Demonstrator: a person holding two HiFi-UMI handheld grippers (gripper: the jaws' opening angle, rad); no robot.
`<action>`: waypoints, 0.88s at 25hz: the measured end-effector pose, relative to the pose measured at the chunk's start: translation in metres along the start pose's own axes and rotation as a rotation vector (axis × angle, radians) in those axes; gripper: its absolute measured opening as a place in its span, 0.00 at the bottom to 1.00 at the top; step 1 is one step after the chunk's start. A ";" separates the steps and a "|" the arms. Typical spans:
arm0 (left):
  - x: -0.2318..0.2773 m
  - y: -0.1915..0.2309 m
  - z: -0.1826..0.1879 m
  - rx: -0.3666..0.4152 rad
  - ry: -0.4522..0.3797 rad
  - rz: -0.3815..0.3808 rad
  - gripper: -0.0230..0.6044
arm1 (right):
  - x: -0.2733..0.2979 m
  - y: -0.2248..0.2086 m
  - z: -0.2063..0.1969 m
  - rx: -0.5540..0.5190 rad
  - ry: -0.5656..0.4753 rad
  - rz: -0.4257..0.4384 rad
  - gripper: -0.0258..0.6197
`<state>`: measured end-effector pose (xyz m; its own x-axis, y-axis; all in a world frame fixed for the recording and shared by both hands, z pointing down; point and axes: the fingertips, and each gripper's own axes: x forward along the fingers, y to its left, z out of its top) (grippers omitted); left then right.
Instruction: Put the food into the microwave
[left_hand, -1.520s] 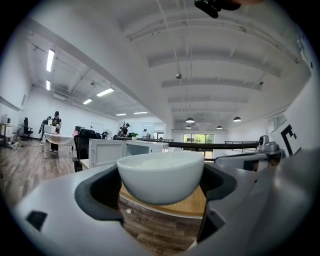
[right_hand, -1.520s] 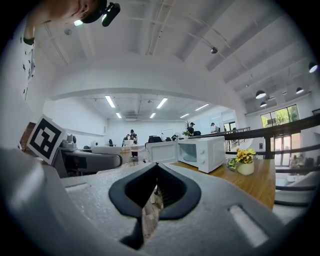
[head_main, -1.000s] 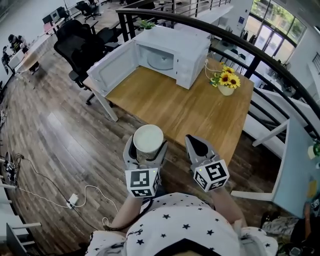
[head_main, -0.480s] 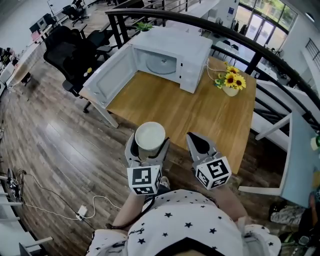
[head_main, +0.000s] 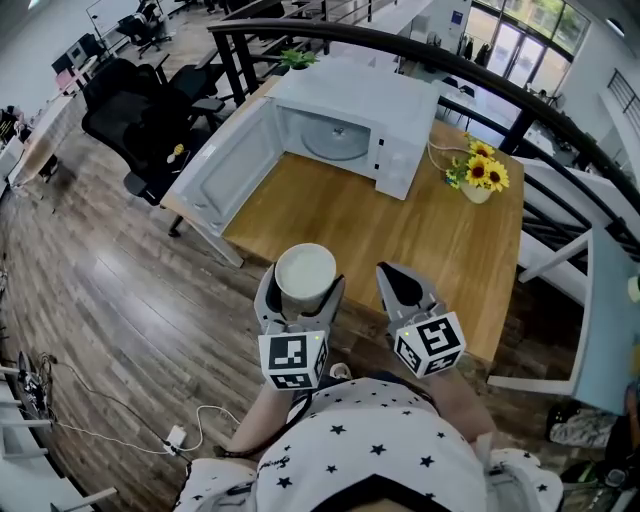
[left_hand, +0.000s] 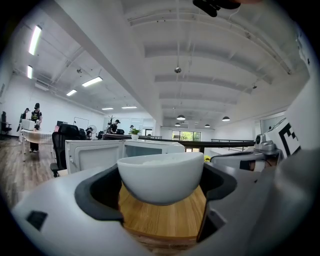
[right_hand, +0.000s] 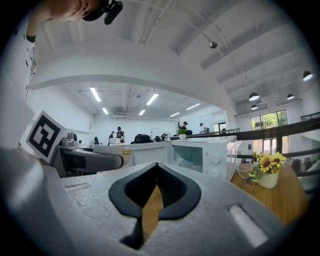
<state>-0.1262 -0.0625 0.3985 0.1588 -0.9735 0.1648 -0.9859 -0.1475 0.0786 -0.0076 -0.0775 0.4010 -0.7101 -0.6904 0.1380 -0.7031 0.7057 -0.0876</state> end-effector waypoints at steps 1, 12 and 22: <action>0.003 0.004 -0.001 -0.001 0.001 -0.002 0.78 | 0.005 0.000 -0.001 0.001 -0.001 -0.002 0.05; 0.048 0.034 -0.002 -0.016 0.015 -0.008 0.78 | 0.044 -0.011 -0.003 0.014 0.028 -0.001 0.05; 0.122 0.055 0.000 0.010 0.031 -0.028 0.78 | 0.103 -0.041 -0.004 0.024 0.030 0.012 0.05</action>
<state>-0.1607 -0.1893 0.4227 0.1882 -0.9630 0.1931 -0.9814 -0.1770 0.0741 -0.0518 -0.1766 0.4228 -0.7172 -0.6769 0.1660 -0.6957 0.7094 -0.1129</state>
